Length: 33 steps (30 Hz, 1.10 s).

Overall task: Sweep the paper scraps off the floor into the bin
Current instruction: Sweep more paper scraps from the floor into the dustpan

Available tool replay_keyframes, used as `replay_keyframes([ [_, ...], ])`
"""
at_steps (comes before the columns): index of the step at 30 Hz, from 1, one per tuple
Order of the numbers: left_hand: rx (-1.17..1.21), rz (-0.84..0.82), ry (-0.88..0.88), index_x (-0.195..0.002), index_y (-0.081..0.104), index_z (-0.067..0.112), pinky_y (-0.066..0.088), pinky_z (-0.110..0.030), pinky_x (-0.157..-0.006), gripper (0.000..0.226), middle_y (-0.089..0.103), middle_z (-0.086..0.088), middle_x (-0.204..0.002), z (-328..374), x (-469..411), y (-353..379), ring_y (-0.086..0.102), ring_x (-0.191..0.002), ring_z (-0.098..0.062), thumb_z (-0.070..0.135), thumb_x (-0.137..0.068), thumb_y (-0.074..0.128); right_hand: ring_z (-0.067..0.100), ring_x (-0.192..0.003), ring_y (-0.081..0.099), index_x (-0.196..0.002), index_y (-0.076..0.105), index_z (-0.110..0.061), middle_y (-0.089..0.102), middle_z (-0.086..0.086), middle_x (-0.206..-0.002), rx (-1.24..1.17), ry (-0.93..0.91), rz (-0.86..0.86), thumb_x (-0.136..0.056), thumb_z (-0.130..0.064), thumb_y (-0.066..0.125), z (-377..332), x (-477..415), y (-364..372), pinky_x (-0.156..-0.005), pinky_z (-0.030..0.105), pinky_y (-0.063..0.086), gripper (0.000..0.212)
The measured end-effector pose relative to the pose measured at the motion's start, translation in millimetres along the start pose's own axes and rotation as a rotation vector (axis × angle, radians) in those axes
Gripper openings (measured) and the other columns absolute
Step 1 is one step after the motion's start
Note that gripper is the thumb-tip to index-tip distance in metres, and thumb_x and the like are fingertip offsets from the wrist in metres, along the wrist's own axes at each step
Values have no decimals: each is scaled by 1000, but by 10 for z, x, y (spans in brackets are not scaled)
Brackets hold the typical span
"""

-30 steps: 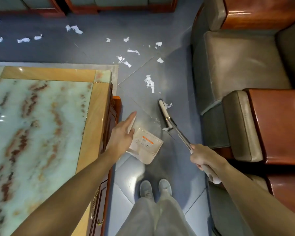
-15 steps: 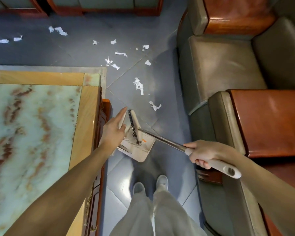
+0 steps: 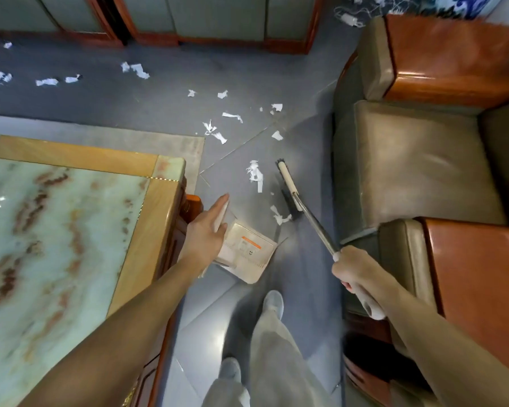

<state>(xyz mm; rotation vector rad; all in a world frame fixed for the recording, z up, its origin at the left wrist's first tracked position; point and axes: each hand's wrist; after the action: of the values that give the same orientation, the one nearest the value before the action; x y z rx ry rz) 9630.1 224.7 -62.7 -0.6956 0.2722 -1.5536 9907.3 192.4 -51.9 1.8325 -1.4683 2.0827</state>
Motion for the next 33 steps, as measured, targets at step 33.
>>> replay_keyframes([
  [33, 3, 125, -177, -143, 35, 40, 29, -21, -103, 56, 44, 0, -144, 842, -1847, 117, 44, -130, -22, 10, -98, 48, 23, -79, 62, -101, 56, -6, 63, 12, -96, 458, -355, -74, -98, -12, 49, -1760, -1405, -1864, -64, 23, 46, 10],
])
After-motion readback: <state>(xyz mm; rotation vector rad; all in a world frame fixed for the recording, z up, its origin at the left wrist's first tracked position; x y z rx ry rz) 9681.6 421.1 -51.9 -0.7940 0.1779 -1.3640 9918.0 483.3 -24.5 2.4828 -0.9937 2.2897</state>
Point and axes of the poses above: each hand's wrist, its own x-axis away from the middle knuckle, its own y-axis out of the palm, z = x × y
